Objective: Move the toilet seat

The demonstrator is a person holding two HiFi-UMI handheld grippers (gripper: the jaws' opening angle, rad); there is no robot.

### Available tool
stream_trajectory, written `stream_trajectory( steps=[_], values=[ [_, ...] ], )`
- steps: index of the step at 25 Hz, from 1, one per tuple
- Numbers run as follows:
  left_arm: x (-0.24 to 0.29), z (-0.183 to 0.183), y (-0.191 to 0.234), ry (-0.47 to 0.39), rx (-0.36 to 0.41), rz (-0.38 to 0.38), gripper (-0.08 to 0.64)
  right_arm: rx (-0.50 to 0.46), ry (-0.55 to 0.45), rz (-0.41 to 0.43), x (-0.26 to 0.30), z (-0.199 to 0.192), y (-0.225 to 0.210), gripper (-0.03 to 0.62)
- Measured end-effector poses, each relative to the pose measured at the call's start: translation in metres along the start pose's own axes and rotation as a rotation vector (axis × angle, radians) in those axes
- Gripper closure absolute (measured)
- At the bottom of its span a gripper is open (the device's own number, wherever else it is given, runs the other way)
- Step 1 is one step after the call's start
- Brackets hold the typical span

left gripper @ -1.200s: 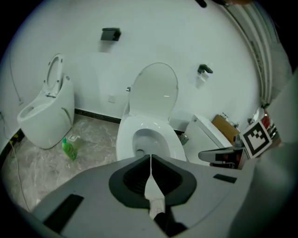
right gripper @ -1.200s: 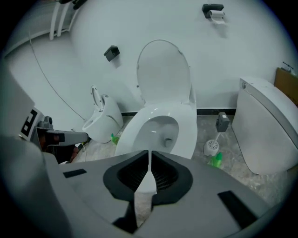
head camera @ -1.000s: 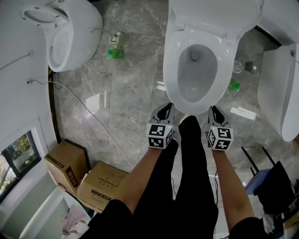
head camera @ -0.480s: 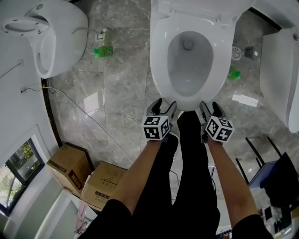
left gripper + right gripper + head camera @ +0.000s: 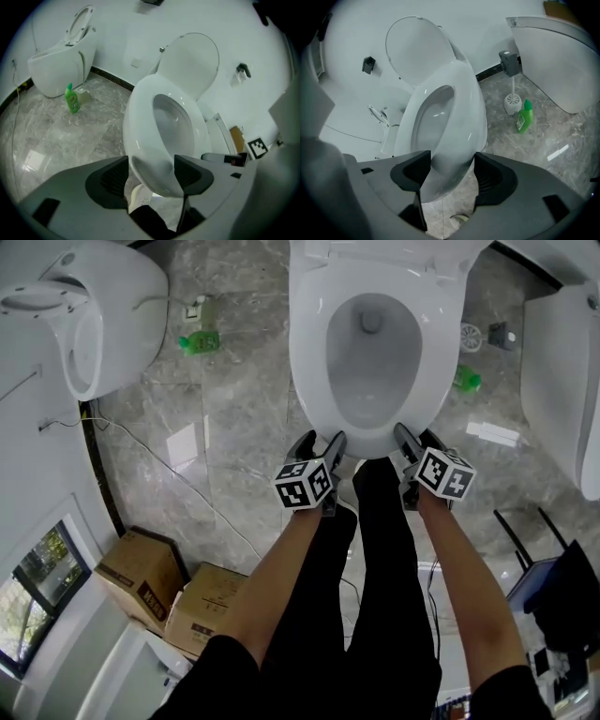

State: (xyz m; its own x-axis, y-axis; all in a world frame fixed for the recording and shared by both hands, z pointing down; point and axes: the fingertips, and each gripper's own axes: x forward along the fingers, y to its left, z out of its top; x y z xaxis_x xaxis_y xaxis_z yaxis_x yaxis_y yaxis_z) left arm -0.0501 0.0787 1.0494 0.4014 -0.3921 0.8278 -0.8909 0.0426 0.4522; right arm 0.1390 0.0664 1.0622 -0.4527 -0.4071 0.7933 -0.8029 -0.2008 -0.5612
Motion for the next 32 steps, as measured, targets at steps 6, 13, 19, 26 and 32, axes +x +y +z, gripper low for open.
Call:
stream_trajectory(
  steps=[6,13,19,26,32],
  values=[
    [0.002,0.004,-0.004,-0.014,-0.122,-0.032,0.272,-0.038,0.02,0.016,-0.004,-0.009,0.002,0.318],
    [-0.007,0.006,-0.004,0.0,-0.108,-0.018,0.313,-0.01,0.094,0.05,-0.015,-0.01,0.005,0.336],
    [-0.027,0.015,-0.014,-0.003,-0.09,-0.013,0.321,0.024,0.088,0.075,-0.033,-0.004,0.017,0.345],
    [-0.069,0.04,-0.038,-0.084,-0.127,-0.019,0.331,0.025,0.06,0.123,-0.073,0.02,0.044,0.345],
    [-0.112,0.07,-0.068,-0.054,-0.136,0.012,0.33,0.047,0.039,0.179,-0.115,0.046,0.076,0.345]
  ],
)
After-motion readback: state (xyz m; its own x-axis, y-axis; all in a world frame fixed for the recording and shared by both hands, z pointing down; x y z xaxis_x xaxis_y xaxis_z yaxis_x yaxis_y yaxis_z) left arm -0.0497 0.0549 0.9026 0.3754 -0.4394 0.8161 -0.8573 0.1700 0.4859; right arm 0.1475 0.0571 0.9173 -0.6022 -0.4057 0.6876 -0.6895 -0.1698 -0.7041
